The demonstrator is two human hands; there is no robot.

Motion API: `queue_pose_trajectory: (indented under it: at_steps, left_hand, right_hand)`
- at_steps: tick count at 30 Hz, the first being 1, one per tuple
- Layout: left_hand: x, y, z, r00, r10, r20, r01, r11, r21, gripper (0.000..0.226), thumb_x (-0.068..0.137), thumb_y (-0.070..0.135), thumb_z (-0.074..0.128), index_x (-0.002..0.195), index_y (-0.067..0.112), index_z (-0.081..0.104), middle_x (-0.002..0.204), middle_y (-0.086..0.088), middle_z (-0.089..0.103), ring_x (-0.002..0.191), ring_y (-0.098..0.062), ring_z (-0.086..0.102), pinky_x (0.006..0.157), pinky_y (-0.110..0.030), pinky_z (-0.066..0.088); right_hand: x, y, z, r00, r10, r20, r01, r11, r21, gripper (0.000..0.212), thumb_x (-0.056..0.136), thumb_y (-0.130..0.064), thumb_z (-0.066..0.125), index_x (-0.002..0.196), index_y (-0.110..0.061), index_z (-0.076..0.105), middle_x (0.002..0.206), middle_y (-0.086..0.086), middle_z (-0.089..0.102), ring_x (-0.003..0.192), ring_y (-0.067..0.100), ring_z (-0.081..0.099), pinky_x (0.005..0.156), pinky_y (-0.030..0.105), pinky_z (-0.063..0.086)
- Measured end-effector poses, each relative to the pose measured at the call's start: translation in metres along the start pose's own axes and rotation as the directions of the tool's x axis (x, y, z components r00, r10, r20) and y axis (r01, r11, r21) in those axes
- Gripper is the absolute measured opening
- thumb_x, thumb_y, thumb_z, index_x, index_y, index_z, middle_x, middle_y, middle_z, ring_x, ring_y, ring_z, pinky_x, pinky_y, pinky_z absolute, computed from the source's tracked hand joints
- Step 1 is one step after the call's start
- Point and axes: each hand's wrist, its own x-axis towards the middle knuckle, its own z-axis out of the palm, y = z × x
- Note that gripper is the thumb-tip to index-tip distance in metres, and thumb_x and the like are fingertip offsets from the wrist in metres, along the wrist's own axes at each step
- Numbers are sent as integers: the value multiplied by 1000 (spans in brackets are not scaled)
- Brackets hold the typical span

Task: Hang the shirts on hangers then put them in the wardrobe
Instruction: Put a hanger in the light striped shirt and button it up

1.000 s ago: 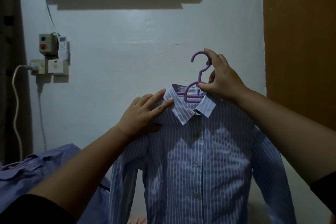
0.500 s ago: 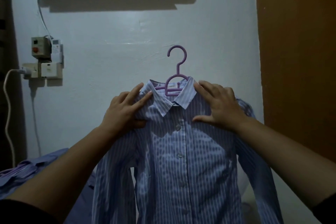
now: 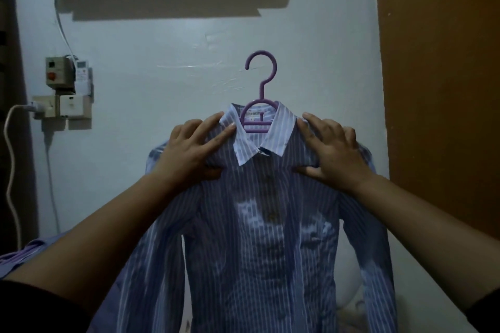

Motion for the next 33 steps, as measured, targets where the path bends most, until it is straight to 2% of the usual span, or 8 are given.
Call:
queue_pose_trajectory:
  at_steps: [4,8,12,15,18,24,30,33]
  left_hand:
    - [-4,-1,0,999,-36,18,37,999,-22,92,61,57,50,145,35,19,147,-7,31,109,-32,40,82,-47,43]
    - [-16,-2,3,996,-78,48,79,997,-14,101,54,53,63,145,34,21,146,-8,31,110,-32,38,81,-49,44]
    - [-28,-2,8,993,-91,80,93,995,-18,108,51,51,69,145,35,20,146,-6,30,111,-31,39,82,-47,43]
    - [-34,0,14,986,-102,130,109,993,-53,116,48,47,81,146,34,20,148,-6,28,113,-31,37,84,-49,43]
    - [-37,3,16,979,-135,152,147,987,-68,106,50,50,69,145,32,25,149,-5,28,112,-29,37,84,-50,44]
    - [-44,1,19,957,-182,225,205,975,-84,99,52,54,60,144,29,31,147,-6,34,109,-29,37,81,-52,46]
    - [-44,-4,21,947,-209,244,243,963,-116,123,43,37,94,146,29,27,150,-12,35,115,-28,32,86,-58,42]
    - [-39,1,19,970,-136,202,166,976,-142,119,46,39,91,145,29,26,150,-9,30,116,-30,33,85,-58,42]
  right_hand:
    - [-2,1,-1,1000,18,-18,-17,1000,19,95,69,-73,42,146,-22,20,149,5,24,125,27,30,92,45,32]
    - [-8,4,-3,943,307,129,-330,913,241,109,60,-89,32,150,-31,10,153,5,23,134,24,25,104,47,25]
    - [-17,8,8,910,342,234,-414,780,468,82,82,-70,30,149,-26,20,134,9,37,126,25,35,106,36,27]
    - [-22,3,12,902,346,259,-422,833,358,81,82,-67,30,149,-22,23,133,10,34,124,26,33,104,36,27]
    - [-23,0,8,912,373,169,-403,893,200,88,77,-72,17,148,-23,25,137,9,36,118,26,34,97,38,27]
    - [-35,1,12,953,300,53,-304,948,93,80,79,-77,25,140,-24,35,118,2,33,98,24,34,81,39,34]
    - [-42,-2,24,947,241,213,-264,961,86,98,69,-85,32,146,-25,19,149,7,22,138,27,18,108,50,13]
    - [-27,-12,26,957,159,242,-171,985,29,106,68,-76,49,147,-16,14,152,14,28,138,31,25,105,59,25]
